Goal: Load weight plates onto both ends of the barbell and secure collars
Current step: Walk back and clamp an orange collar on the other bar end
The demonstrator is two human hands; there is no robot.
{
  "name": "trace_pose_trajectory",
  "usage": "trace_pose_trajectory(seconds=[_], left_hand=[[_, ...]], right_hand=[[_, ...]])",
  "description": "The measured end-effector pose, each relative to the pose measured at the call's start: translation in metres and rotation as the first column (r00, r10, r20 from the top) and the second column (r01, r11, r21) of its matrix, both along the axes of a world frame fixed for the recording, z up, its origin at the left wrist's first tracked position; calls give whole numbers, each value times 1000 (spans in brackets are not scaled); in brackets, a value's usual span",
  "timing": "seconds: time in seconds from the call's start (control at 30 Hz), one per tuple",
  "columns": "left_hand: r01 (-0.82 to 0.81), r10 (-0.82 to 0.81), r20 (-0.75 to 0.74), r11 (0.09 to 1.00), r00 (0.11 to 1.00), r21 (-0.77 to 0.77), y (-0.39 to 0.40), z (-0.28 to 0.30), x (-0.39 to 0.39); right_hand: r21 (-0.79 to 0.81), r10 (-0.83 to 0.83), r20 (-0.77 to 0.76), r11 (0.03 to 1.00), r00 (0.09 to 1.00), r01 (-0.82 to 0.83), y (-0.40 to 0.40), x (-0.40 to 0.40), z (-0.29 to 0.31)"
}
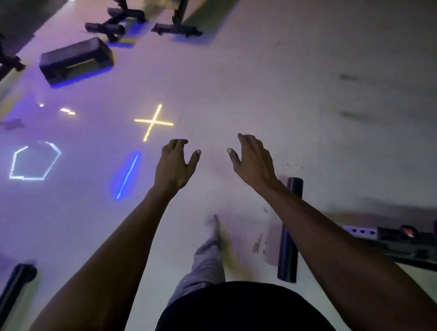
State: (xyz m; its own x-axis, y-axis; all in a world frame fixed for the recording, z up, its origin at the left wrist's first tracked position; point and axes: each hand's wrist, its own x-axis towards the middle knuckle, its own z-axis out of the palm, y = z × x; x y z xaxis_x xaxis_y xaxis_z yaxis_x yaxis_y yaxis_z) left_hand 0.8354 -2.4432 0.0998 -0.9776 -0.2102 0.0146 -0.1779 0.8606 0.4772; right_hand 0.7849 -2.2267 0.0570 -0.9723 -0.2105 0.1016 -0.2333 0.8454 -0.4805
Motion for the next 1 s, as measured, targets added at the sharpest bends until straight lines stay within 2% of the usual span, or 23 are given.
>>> trace_pose_trajectory(seconds=[0.27,0.43,0.7,1.0], left_hand=[[230,-230,-64,973,971,-8,-8,17,-255],[380,-383,-86,923,920,-55,24,38,-412],[569,-578,-124,816,806,-107,146,41,-647],[713,-712,-196,697,675,-77,350,86,-881]], right_hand=[[27,-239,-13,971,971,239,-6,-200,10],[-4,-384,-63,923,921,384,23,-323,31],[18,-553,-155,827,818,562,137,-515,42],[14,-711,-201,686,674,728,327,-705,86]])
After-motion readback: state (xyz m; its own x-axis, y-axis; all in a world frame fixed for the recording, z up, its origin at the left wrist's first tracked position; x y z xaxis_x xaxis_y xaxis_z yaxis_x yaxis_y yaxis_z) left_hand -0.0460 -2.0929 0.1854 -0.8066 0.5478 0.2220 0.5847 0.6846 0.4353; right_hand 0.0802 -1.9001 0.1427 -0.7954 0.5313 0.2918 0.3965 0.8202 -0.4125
